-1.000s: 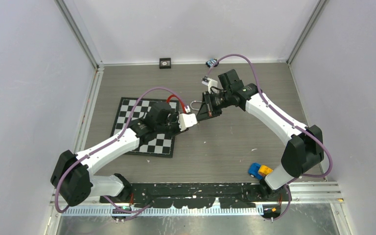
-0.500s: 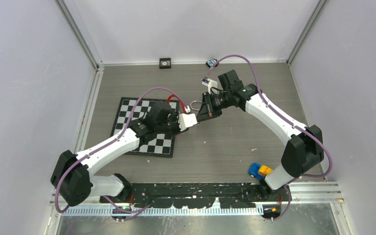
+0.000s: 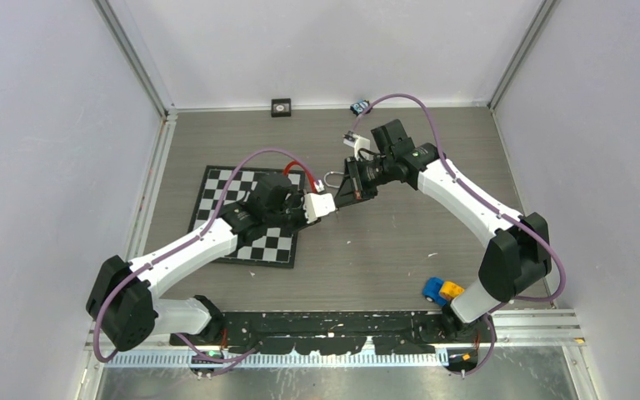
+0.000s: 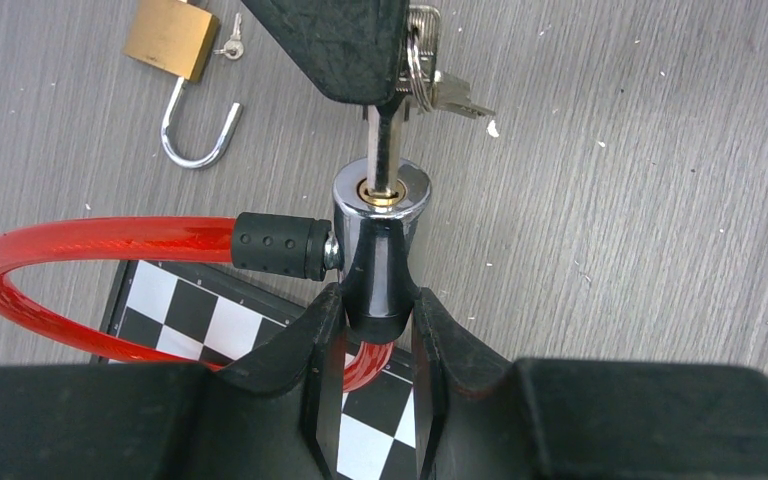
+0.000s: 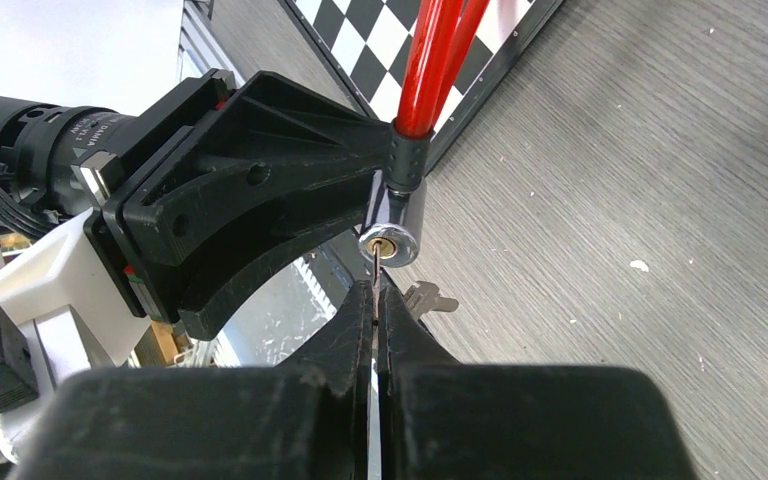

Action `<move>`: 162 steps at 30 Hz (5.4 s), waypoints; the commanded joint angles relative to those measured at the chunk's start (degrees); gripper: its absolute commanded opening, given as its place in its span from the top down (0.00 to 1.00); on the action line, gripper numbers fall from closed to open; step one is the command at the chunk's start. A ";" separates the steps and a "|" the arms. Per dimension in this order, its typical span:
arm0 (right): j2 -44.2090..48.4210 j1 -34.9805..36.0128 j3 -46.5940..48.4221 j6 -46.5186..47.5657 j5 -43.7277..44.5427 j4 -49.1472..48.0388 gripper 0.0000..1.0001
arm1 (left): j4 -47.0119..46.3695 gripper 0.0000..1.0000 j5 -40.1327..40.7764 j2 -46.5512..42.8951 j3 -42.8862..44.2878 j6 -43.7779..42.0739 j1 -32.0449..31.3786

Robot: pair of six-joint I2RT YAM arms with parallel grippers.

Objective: Unlock with the key

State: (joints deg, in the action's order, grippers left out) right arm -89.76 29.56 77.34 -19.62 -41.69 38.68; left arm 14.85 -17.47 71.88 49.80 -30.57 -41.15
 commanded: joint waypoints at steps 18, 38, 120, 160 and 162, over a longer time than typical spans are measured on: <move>1.44 1.20 -0.06 0.83 -0.29 -1.40 0.99 | -4.57 1.00 0.29 -1.14 0.74 0.36 0.05; 0.87 2.16 2.34 3.79 2.24 0.78 0.99 | -3.44 1.00 -4.35 -1.10 0.56 0.45 0.02; -2.92 4.41 7.55 -1.68 8.87 3.43 0.99 | -26.10 1.00 8.15 -6.11 -13.24 -5.80 -1.37; -3.58 5.06 7.38 -2.77 9.52 1.10 0.99 | -24.17 1.00 7.36 -5.71 -12.70 -5.33 -1.57; -3.71 5.07 7.13 -2.72 9.57 0.88 0.99 | -24.17 1.00 7.37 -5.77 -12.69 -5.29 -1.57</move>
State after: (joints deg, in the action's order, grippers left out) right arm -93.27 34.06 83.05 -22.22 -32.42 41.85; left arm -5.08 -9.91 66.85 35.66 -36.01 -42.52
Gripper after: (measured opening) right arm 0.039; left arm 0.264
